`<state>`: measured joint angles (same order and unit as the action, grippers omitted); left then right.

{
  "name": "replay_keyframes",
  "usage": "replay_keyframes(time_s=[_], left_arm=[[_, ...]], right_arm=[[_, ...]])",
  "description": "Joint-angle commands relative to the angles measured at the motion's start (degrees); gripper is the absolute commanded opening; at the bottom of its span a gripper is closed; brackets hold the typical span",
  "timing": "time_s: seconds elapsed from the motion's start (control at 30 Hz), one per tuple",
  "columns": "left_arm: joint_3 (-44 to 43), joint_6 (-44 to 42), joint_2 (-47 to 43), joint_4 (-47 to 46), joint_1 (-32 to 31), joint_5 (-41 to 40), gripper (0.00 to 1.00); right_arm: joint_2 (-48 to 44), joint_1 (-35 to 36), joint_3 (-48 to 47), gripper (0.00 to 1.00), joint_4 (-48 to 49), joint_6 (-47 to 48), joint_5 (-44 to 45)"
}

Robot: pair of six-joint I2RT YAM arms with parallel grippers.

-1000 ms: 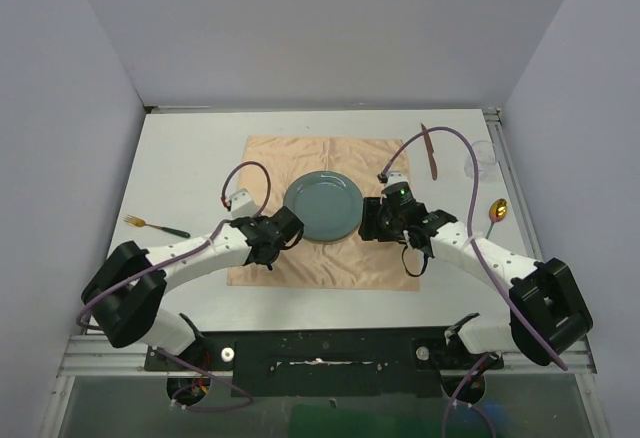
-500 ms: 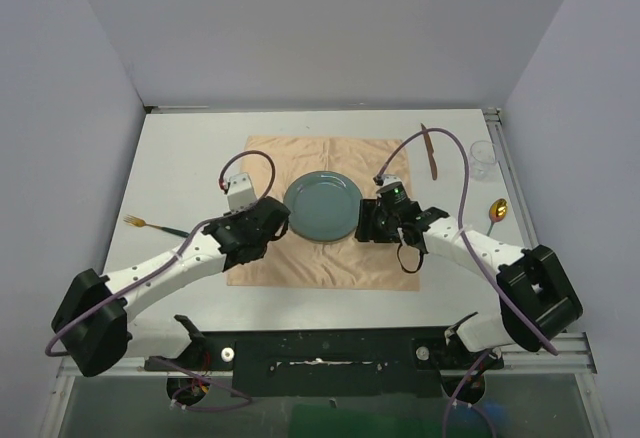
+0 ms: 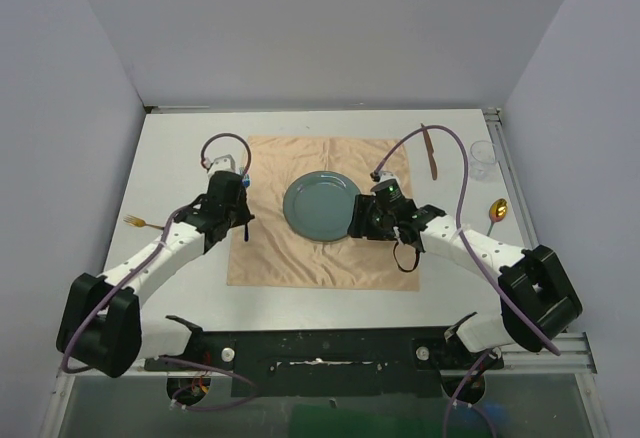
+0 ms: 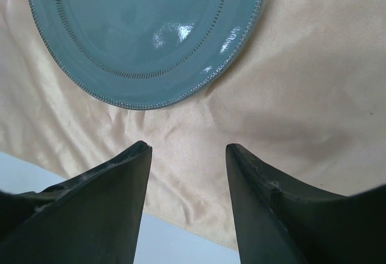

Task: Set the dinner table for one person
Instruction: Adjust the fork on the napkin.

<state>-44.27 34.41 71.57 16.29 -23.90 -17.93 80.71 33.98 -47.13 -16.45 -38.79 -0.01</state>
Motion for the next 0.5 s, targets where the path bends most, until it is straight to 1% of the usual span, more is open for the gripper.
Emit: replay_keyframes(time_s=[0.0,0.07,0.17,0.33,0.47], left_arm=[[-0.79,-5.68,3.95,-9.77,0.35,10.81,0.0],[-0.86,-6.0,5.2,-11.69,0.42,12.94,0.0],[-1.45,-6.98,7.15,-12.21,0.43,13.81,0.0],[-1.26,-7.44,8.83,-12.94,1.08,13.36,0.0],[-1.76,-6.65,10.21,-12.51,1.14,11.47,0.0]], right_arm=[[-1.74,0.74,-2.87,0.53,0.51,-1.37,2.17],[-1.64,0.83,-2.88,0.53,0.3,-1.4,2.38],[-1.35,0.95,-2.83,0.53,0.13,-1.4,2.52],[-0.95,0.95,-2.88,0.53,0.03,-1.23,2.71],[-0.56,0.99,-2.96,0.53,0.1,-1.21,2.56]])
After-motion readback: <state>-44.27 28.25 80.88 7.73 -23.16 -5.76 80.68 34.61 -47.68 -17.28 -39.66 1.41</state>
